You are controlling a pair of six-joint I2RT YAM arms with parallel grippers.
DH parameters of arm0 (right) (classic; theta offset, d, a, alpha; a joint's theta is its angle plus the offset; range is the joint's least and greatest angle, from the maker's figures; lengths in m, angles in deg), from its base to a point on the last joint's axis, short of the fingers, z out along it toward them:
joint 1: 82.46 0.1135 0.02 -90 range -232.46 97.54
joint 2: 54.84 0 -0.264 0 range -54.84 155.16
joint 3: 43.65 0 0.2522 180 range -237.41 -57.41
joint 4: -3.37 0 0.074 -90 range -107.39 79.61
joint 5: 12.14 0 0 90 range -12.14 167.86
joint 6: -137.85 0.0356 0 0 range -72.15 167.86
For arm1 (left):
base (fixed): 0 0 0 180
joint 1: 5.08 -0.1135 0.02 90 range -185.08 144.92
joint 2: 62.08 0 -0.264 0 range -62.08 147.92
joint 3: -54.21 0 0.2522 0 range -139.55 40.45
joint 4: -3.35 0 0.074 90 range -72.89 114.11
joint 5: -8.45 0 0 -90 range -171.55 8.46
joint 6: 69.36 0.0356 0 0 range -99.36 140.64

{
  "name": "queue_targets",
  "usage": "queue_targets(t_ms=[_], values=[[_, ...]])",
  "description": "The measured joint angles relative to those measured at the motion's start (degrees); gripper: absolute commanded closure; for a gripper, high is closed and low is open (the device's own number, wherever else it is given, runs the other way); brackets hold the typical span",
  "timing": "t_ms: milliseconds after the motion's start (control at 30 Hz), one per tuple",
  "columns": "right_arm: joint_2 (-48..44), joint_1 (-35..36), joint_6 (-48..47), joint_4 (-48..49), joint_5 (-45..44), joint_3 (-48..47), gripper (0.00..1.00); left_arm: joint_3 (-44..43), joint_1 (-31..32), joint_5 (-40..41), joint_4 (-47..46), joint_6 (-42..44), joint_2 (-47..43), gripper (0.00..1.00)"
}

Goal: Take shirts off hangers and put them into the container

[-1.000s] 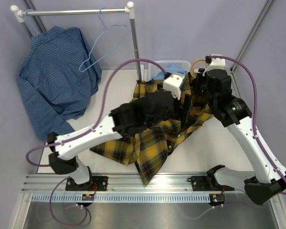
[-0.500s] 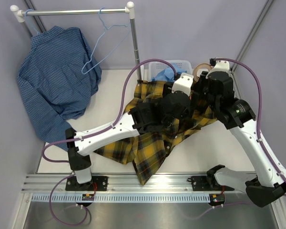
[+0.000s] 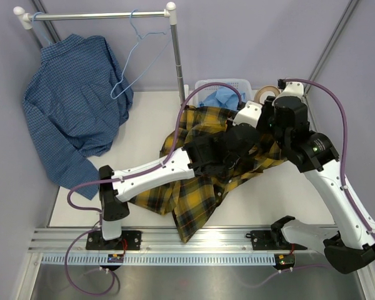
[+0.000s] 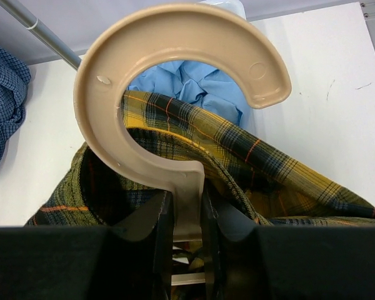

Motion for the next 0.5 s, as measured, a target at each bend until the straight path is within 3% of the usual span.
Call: queue_targets(t_ms=[100, 500], values=[[-0.8, 0.0, 0.1, -0.4, 0.0, 0.0, 1.0, 0.0, -0.4, 0.8, 0.0, 0.3, 0.0, 1.0], [-2.9, 0.1, 0.5, -0.5, -0.2, 0.0, 1.0, 11.5, -4.1, 4.1, -0.2, 0.5, -8.2, 1.0]])
